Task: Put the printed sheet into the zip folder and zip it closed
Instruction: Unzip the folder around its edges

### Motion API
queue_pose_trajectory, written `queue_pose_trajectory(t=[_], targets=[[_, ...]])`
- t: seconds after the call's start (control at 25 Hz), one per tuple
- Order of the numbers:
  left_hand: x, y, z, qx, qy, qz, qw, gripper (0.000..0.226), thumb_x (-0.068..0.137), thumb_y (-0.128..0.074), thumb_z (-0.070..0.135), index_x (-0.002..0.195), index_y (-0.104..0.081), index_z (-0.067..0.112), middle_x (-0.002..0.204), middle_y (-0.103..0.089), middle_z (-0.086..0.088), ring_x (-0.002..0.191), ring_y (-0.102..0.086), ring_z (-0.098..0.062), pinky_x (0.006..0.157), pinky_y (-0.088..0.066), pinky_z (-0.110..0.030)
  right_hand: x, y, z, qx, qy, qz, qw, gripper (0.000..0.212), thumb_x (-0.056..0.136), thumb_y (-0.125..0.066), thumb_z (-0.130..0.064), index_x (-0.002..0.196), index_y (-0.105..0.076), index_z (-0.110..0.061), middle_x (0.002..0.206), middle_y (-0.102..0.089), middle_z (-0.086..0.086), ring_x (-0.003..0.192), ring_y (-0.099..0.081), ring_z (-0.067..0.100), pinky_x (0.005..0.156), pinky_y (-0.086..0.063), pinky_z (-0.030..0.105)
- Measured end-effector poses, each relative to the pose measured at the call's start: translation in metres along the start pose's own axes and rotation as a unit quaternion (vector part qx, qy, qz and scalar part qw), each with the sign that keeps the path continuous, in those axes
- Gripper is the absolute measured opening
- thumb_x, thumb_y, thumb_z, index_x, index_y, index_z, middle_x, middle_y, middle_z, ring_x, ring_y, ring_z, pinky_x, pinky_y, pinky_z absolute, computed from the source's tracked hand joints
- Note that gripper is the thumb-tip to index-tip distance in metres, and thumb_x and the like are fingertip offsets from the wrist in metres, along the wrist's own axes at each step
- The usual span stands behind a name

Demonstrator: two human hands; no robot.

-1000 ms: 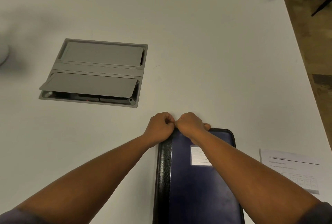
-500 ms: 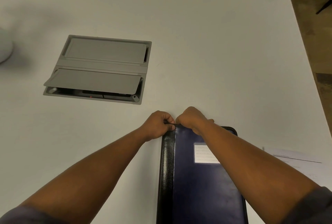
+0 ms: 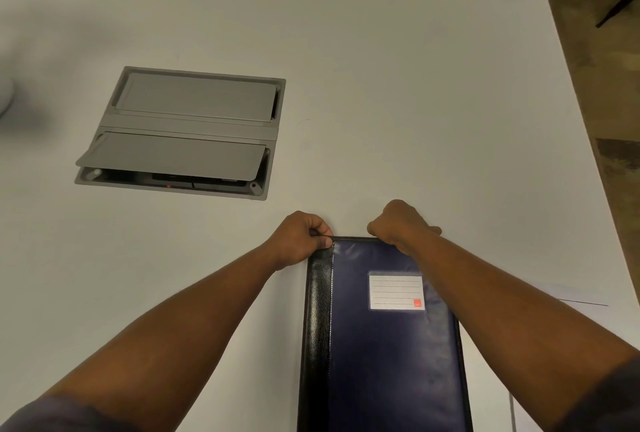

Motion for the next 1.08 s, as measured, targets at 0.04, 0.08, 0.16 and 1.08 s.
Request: queue_pose_trajectory(t=[0.04, 0.08, 0.16, 1.08], targets=[[0.0, -0.001, 0.001, 0.0, 0.0, 0.001, 1.0, 0.013, 0.084, -0.075, 0.002, 0.081, -0.075, 0.014, 0.075, -0.074, 0.002, 0.067, -0.066, -0.004, 0.068, -0.05, -0.017, 0.001, 0.0, 0.003, 0.007, 0.002, -0.001, 1.0, 0.015, 0.065, -0.058, -0.02, 0.079, -0.055, -0.017, 0.087, -0.064, 0.003, 0.085, -0.059, 0.027, 0.094, -0.035, 0.05], [0.0, -0.001, 0.0, 0.001, 0.001, 0.001, 1.0, 0.012, 0.084, -0.075, 0.002, 0.081, -0.075, 0.014, 0.075, -0.074, 0.002, 0.067, -0.065, -0.004, 0.068, -0.049, -0.017, 0.002, 0.0, 0.004, 0.012, 0.005, -0.003, 1.0, 0.014, 0.065, -0.058, -0.02, 0.078, -0.055, -0.017, 0.086, -0.063, 0.003, 0.084, -0.058, 0.026, 0.094, -0.035, 0.05], [0.0, -0.002, 0.0, 0.008, 0.003, 0.003, 1.0, 0.011, 0.084, -0.074, 0.002, 0.082, -0.076, 0.012, 0.076, -0.074, 0.001, 0.068, -0.065, -0.005, 0.07, -0.049, -0.019, 0.001, -0.002, 0.003, 0.01, 0.01, -0.004, 1.0, 0.014, 0.067, -0.058, -0.022, 0.08, -0.057, -0.017, 0.087, -0.063, 0.002, 0.085, -0.057, 0.026, 0.096, -0.034, 0.052], [0.004, -0.062, 0.037, 0.127, 0.006, 0.129, 0.983, 0.03, 0.087, -0.056, 0.007, 0.07, -0.069, 0.027, 0.08, -0.069, 0.018, 0.088, -0.061, -0.005, 0.084, -0.021, -0.033, 0.007, 0.009, 0.012, -0.002, -0.005, 0.027, 1.0, 0.015, 0.07, -0.061, -0.009, 0.077, -0.051, -0.017, 0.089, -0.06, 0.005, 0.087, -0.062, 0.028, 0.092, -0.05, 0.046]])
Point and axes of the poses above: each hand's wrist, its own x-axis towards the middle knuckle, its own y-axis out of the back of the hand, z = x × y, the point moved 6 cm from there along x, towards the middle knuckle
